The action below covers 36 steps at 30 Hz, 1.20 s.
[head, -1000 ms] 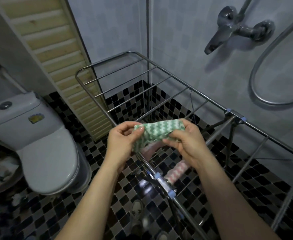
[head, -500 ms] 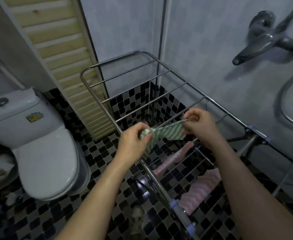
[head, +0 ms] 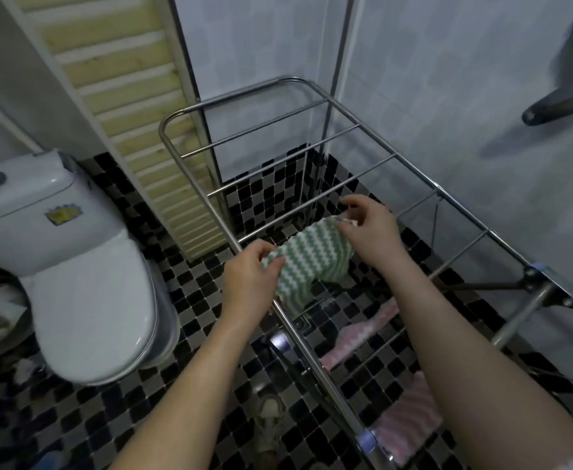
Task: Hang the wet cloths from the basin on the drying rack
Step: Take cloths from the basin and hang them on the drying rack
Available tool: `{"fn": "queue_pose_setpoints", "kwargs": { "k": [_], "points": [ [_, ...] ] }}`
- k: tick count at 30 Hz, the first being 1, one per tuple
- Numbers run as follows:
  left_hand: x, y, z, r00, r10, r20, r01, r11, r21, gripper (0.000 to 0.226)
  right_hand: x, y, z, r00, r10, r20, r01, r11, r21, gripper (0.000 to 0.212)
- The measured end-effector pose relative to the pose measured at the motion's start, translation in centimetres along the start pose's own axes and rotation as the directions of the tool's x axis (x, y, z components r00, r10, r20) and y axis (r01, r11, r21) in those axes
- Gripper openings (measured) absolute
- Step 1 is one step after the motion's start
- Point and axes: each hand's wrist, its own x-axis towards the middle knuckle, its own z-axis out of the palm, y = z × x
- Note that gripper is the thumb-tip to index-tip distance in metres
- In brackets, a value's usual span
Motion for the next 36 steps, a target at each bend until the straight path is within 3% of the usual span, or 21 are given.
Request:
{"fn": "queue_pose_setpoints", "kwargs": {
  "k": [2, 5, 8, 10, 14, 19, 23, 26, 29, 33, 36],
  "points": [
    [0.6, -0.6, 0.1, 0.999, 0.017, -0.027, -0.014, 0.994, 0.105, 0.017, 0.3, 0.3, 1.2, 1.000, 0.014, 0.007, -0.014, 1.000, 0.007, 0.051],
    [0.5, -1.2, 0.2, 0.997, 0.077, -0.014, -0.072, 0.976, 0.207, 0.030, 0.0, 1.8, 1.8, 0.985, 0.088, -0.148, -0.103, 0.990, -0.098, 0.042],
    [-0.5, -1.2, 0.3, 0.976, 0.137, 0.169, -0.189, 0.921, 0.341, 0.020, -0.7, 3.3, 1.5, 0.957, 0.181, -0.228, -0.201, 0.977, -0.071, 0.026],
    [-1.1, -1.4, 0.5, 0.954, 0.149, 0.261, -0.252, 0.869, 0.425, 0.022, -1.1, 3.9, 1.1, 0.959, 0.213, -0.186, -0.220, 0.975, -0.017, 0.020],
    [-0.8, -1.5, 0.6, 0.950, 0.135, 0.283, -0.252, 0.866, 0.432, 0.019, -1.5, 4.2, 0.8, 0.973, 0.228, -0.041, -0.227, 0.974, 0.007, 0.018],
    [-0.5, -1.1, 0.0, 0.947, 0.121, 0.298, -0.227, 0.908, 0.351, 0.020, -1.4, 4.1, 0.6, 0.984, 0.176, -0.030, -0.177, 0.984, -0.036, 0.011],
    [-0.3, -1.6, -0.2, 0.949, 0.163, 0.268, -0.262, 0.882, 0.391, 0.019, -1.1, 3.3, 0.3, 0.988, 0.117, -0.097, -0.127, 0.986, -0.104, 0.015],
    [-0.4, -2.0, -0.6, 0.937, 0.206, 0.281, -0.312, 0.856, 0.413, 0.024, -0.9, 2.9, 0.2, 0.992, 0.047, -0.121, -0.080, 0.953, -0.292, 0.022],
    [-0.7, -2.0, -0.6, 0.925, 0.245, 0.291, -0.354, 0.835, 0.421, 0.026, -1.2, 2.6, 0.2, 0.999, -0.049, -0.017, 0.037, 0.904, -0.426, 0.027],
    [-1.4, -2.2, -0.1, 0.919, 0.256, 0.301, -0.373, 0.814, 0.445, 0.022, -2.0, 2.1, 0.8, 0.958, -0.090, 0.272, 0.215, 0.853, -0.476, 0.022],
    [-1.5, -2.2, 0.0, 0.931, 0.233, 0.282, -0.348, 0.802, 0.486, 0.020, -2.4, 2.4, 1.4, 0.952, -0.146, 0.269, 0.268, 0.821, -0.504, 0.016]
  ]
}}
